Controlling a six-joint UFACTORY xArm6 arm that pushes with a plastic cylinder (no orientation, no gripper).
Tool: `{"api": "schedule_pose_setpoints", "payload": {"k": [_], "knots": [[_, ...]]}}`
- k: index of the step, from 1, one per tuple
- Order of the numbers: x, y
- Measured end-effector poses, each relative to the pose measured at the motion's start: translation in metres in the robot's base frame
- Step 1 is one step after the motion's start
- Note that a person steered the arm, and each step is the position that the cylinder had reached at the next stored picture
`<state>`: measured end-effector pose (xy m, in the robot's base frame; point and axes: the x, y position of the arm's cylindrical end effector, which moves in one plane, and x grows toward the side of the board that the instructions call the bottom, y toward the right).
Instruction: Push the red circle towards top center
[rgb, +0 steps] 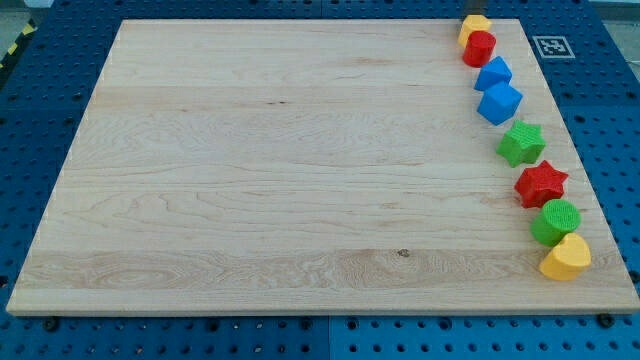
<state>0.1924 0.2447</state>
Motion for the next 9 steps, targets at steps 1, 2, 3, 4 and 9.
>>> {"api": "schedule_pose_setpoints", "payload": {"k": [1, 2, 3, 4, 9], "knots": [[0.002, 0.040], [0.042, 0.040], [0.092, 0.032], [0.092, 0.032], [0.079, -0.020]]}}
